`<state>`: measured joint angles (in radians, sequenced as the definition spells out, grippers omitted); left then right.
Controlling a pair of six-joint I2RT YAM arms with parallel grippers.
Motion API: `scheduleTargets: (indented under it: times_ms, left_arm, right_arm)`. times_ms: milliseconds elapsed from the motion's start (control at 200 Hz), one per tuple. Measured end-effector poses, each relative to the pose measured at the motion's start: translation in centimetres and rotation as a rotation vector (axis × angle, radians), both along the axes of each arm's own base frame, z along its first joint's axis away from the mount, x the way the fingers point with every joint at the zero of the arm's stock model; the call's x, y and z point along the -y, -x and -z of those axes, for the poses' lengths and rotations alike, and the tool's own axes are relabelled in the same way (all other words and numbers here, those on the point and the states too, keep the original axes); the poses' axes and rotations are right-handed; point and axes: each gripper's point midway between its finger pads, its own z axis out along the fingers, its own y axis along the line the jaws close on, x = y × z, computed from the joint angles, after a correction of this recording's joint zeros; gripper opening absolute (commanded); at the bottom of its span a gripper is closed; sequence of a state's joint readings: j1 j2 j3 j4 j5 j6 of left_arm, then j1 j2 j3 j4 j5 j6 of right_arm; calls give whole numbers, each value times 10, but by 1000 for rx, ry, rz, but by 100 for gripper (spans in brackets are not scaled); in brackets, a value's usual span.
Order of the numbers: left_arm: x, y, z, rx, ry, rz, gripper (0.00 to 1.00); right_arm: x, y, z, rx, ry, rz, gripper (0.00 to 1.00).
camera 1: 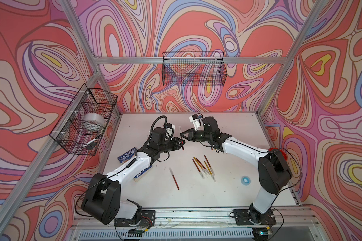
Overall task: Remove protective caps from carving knives
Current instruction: Pick up the carving knife from the center of the board, then remove the protective sleeve from the carving knife.
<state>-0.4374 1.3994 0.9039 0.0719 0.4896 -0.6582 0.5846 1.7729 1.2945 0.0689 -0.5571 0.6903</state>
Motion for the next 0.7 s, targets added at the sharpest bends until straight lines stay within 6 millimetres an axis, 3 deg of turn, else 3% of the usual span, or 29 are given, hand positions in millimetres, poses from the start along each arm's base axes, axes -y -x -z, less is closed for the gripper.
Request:
scheduleTargets:
  times_ms: [50,180,310,376,501,701]
  left_arm:
    - [-1,-1,0,-1,-5,-9,0]
    - [-2,-3,-3,5,-8,-16,0]
    - [-2,-3,-3,4,-8,-17,0]
    - [-2,-3,-3,4,-8,-17,0]
    - [-2,-3,-3,3,-8,-17,0]
    - [-2,-2,-9,12,-1,-17,0]
  right_arm:
    - [0,-1,-1,5,-4,-1,0]
    - [-1,-1,-5,15,-15,-4,0]
    - [-1,-1,-6,20,-17,-7,22]
    - [-1,-1,-6,17,-16,-8,28]
    - [0,-4,-16,26,-17,-11,31]
    - [3,-27,-36,69,-31,12,33]
